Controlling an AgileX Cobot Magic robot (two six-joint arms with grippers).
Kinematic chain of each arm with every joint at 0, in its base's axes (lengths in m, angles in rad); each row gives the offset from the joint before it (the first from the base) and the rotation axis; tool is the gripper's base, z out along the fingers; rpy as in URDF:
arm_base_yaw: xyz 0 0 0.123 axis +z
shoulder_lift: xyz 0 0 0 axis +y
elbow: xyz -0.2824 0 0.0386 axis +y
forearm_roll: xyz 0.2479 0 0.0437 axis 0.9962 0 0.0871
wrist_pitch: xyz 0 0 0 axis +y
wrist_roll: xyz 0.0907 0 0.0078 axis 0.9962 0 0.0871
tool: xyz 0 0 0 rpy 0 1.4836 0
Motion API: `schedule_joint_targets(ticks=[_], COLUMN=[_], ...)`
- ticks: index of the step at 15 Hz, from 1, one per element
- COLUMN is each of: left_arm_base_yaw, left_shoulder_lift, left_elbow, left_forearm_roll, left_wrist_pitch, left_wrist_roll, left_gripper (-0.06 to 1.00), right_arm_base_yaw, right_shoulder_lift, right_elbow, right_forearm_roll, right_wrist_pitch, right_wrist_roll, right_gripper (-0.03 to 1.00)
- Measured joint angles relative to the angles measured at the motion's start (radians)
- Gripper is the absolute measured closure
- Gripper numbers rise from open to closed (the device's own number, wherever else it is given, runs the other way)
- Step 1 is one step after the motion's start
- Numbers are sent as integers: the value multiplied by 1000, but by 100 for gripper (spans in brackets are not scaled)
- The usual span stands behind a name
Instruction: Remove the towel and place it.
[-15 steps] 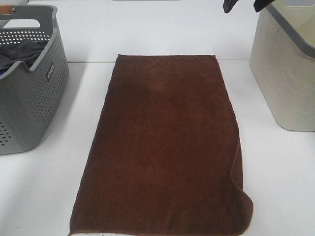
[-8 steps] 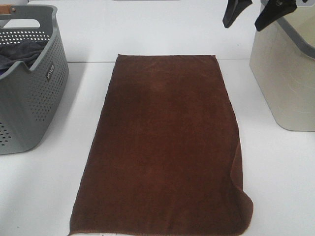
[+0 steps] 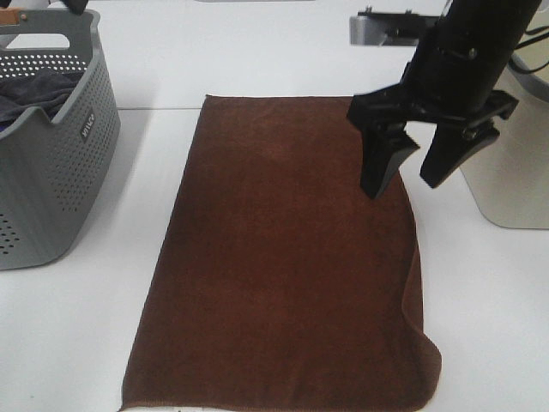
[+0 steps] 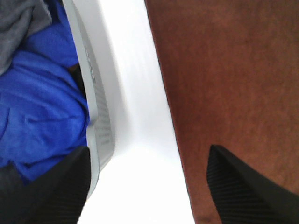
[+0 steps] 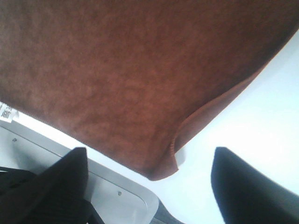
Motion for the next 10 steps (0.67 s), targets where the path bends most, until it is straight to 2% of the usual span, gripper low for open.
schedule_joint_targets(ticks=[4,10], left_arm_base_yaw=[0,0], left_shoulder_lift=[-295,-755], left_elbow=[340,704], left_forearm_roll=[-1,-2], left_wrist_pitch=[3,4], left_wrist_roll=[-40,-40], left_gripper=[27,27], right_arm_base_yaw=[66,67], right_shoulder_lift=[-76,-363], right_elbow=[250,536], right_forearm_roll=[-3,-93], right_wrist_pitch=[-122,-157], right_wrist_roll=[29,42], right_gripper=[27,27])
